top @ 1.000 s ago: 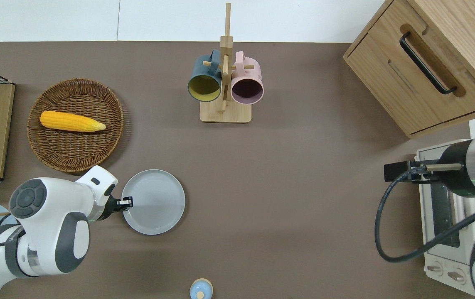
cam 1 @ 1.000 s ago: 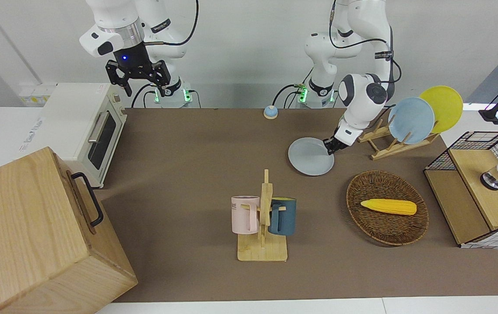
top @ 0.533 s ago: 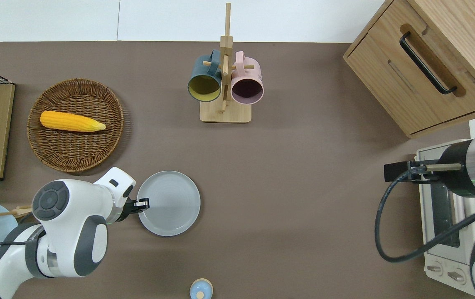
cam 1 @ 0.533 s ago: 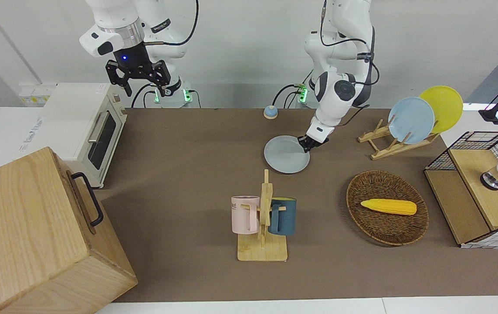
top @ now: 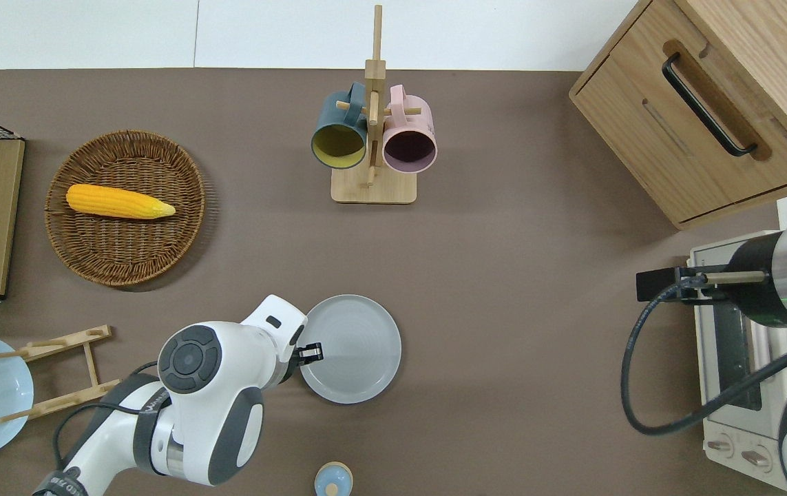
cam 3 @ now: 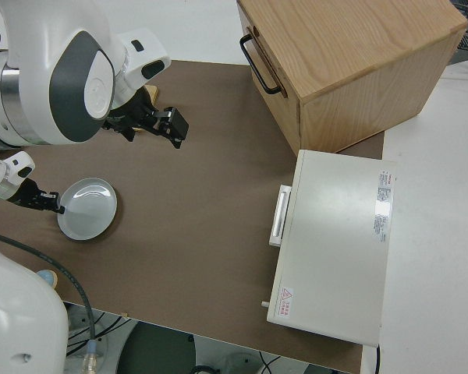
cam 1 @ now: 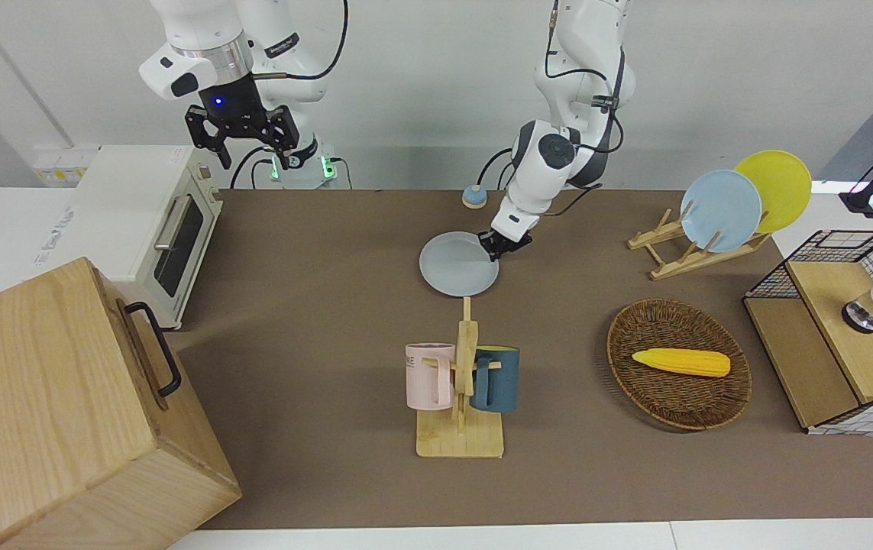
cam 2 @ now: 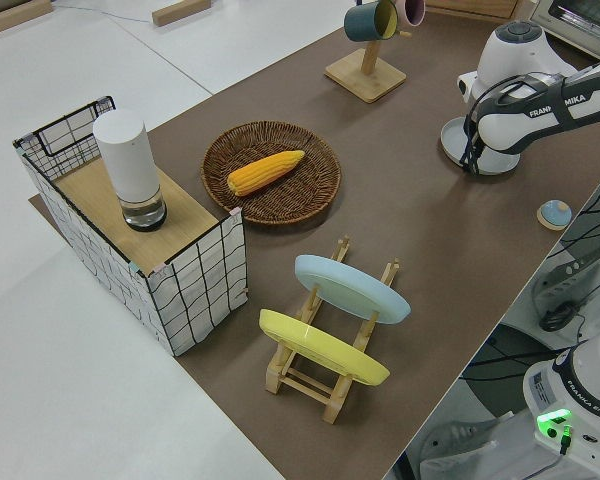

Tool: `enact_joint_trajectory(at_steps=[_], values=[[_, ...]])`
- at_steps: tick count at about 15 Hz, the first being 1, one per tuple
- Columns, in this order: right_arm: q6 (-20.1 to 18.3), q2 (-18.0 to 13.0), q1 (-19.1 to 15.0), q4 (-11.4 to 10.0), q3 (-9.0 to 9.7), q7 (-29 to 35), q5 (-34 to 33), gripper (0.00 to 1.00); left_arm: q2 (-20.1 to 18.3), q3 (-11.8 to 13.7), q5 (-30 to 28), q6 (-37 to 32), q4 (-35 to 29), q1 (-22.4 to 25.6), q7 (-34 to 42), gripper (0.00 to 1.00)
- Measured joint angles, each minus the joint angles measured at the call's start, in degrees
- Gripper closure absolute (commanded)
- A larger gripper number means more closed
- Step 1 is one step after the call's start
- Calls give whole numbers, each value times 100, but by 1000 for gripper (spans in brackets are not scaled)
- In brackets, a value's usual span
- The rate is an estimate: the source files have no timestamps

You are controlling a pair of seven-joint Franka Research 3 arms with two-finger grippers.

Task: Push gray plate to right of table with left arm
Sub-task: 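Push the gray plate with the left gripper across the table toward the right arm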

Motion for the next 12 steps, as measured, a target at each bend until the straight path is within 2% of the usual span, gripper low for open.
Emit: enact_joint_trajectory(at_steps=[5, 12], values=[[0, 0, 0, 0, 0, 0, 0, 5, 334, 12, -556, 424, 269, -536, -64, 1000], [0, 0, 0, 0, 0, 0, 0, 5, 904, -209, -610, 559, 971, -1022, -853, 994]])
